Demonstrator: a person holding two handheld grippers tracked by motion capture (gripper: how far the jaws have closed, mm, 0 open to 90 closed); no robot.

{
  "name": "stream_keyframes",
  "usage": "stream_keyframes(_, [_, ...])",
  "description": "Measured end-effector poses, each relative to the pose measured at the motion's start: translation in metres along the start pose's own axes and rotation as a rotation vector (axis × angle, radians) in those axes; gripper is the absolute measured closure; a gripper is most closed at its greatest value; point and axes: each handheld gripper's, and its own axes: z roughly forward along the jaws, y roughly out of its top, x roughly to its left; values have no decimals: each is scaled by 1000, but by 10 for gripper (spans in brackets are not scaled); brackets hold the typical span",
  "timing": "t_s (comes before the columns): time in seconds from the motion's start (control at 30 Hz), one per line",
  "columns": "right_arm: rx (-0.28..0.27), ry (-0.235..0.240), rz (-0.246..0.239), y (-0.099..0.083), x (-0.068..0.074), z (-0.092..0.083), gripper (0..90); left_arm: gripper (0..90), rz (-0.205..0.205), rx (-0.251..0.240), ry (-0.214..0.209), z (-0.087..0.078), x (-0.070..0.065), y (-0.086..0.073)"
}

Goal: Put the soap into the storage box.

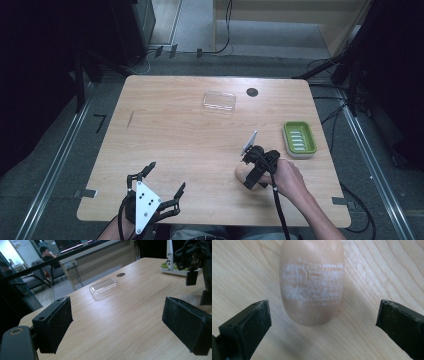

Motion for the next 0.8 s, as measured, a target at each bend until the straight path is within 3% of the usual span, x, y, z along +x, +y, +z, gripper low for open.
stream_keyframes(0.4, [22,-1,-12,13,2,9,8,100,-2,0,1,0,0,0])
stream_keyframes(0.57, [37,0,-26,18,4,15,135,99,-2,0,0,0,0,0])
stream_keyframes(0.8, [24,-11,-40,19,8,14,202,99,-4,-1,0,0,0,0])
